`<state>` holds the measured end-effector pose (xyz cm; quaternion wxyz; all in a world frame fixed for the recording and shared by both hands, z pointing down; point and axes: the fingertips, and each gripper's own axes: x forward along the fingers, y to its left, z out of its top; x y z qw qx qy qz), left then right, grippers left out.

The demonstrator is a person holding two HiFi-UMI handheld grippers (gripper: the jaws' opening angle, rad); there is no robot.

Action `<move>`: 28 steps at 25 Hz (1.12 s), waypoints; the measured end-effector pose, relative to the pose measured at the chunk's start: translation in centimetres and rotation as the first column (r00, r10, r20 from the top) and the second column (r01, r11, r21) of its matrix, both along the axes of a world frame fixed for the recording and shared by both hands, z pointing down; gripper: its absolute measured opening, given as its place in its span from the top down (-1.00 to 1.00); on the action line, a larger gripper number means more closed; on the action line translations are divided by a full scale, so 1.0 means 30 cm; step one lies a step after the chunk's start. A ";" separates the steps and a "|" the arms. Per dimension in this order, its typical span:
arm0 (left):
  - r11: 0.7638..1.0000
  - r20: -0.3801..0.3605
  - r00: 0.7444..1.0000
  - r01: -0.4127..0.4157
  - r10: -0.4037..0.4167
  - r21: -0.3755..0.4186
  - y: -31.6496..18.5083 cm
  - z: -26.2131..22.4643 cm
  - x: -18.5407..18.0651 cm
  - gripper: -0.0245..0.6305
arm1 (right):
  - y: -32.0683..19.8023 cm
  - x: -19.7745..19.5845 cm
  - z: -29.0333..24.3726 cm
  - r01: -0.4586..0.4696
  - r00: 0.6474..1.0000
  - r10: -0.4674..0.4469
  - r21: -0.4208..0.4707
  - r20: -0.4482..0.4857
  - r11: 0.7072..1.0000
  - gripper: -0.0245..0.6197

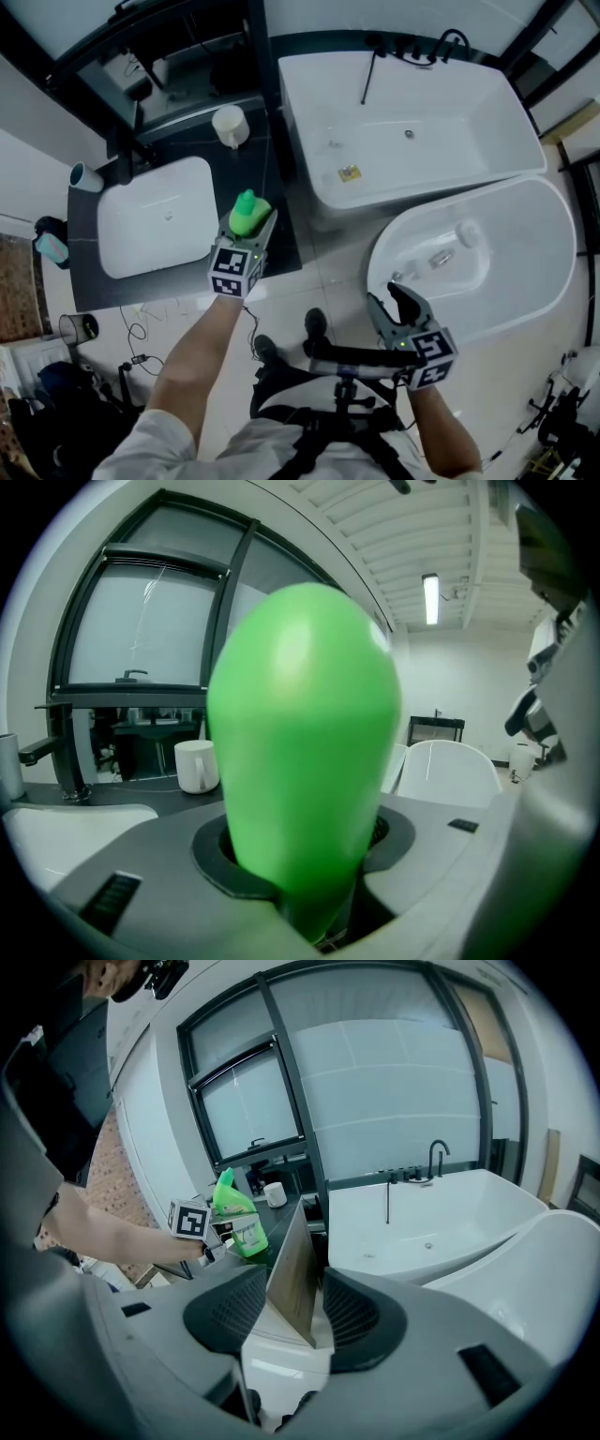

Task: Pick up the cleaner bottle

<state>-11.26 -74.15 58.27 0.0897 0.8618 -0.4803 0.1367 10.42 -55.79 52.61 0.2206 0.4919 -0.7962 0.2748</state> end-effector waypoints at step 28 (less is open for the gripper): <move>0.999 -0.060 0.997 0.041 -0.042 -0.021 0.034 -0.050 -0.003 0.42 | 0.035 0.001 0.025 0.024 0.999 -0.024 -0.015 0.022 1.000 0.30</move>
